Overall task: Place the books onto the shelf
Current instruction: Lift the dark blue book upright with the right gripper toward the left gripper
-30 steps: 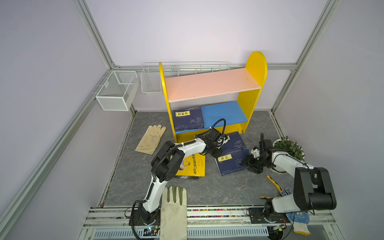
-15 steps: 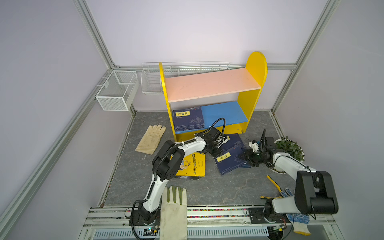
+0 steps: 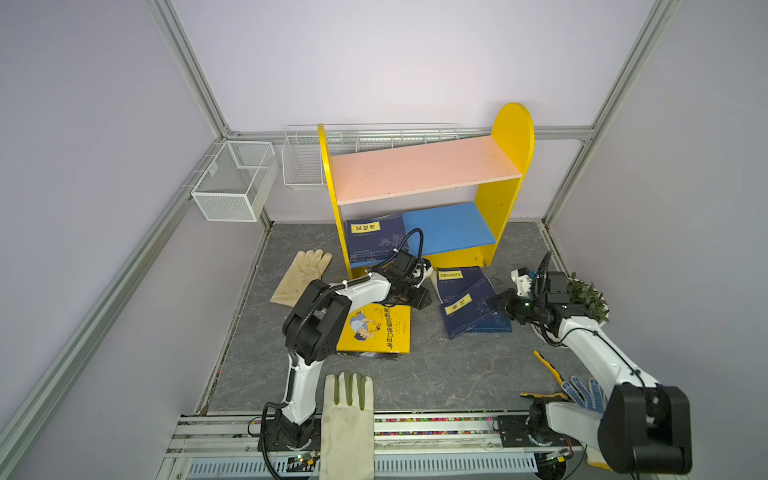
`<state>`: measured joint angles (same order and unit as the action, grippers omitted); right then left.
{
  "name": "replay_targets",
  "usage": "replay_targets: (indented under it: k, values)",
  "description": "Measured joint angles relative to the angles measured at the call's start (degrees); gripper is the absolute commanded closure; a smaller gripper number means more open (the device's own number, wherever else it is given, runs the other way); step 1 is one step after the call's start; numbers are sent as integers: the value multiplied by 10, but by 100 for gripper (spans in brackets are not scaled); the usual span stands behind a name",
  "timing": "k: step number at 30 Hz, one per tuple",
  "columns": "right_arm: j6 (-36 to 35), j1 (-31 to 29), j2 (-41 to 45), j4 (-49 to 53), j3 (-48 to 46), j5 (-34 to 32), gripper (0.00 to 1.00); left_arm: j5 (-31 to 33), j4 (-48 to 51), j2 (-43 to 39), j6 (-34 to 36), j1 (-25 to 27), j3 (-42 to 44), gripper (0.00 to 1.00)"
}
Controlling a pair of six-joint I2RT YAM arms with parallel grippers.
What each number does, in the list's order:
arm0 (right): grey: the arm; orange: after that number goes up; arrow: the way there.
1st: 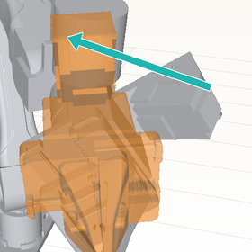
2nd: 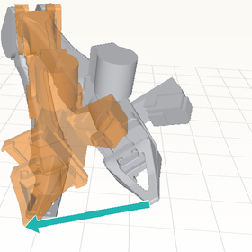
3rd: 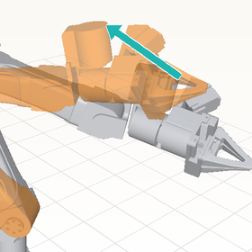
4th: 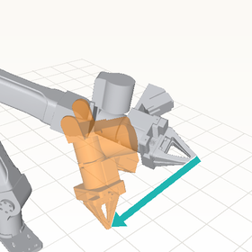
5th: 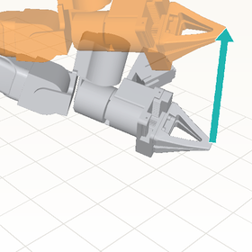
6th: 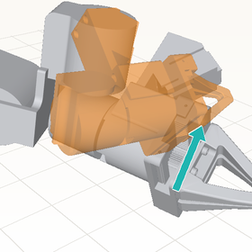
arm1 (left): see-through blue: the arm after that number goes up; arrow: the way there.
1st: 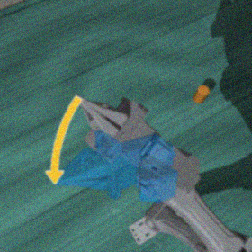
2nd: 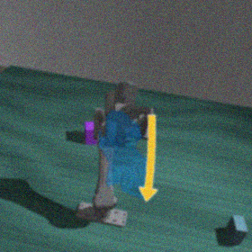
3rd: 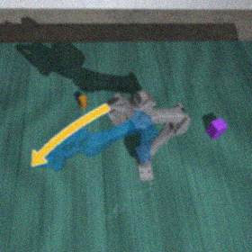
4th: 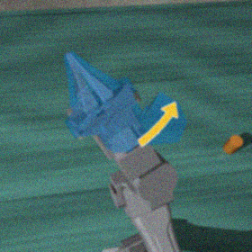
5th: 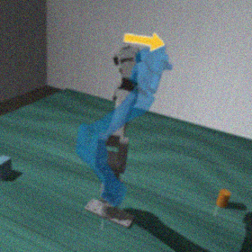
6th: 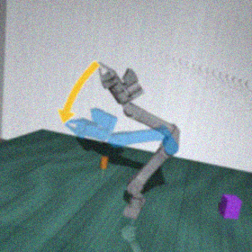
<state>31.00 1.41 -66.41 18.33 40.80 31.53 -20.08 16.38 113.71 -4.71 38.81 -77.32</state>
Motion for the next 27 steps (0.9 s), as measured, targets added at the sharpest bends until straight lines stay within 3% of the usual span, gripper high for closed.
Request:
replay_targets:
  k: [3,8,18,24,27]
  values:
    - [13,8,33,-4,0,3,93,-15,-49,-65,-29,-21,31,24]
    - [70,10,54,-99,0,35,93,-86,-129,-131,-87,-47,42,14]
    - [160,-16,42,-342,12,80,93,-213,-170,-133,-158,-65,42,9]
    - [190,-67,-1,-422,14,58,93,-263,-181,-125,-175,-65,41,10]
    - [206,-93,-27,-459,14,28,93,-283,-182,-114,-181,-65,35,16]
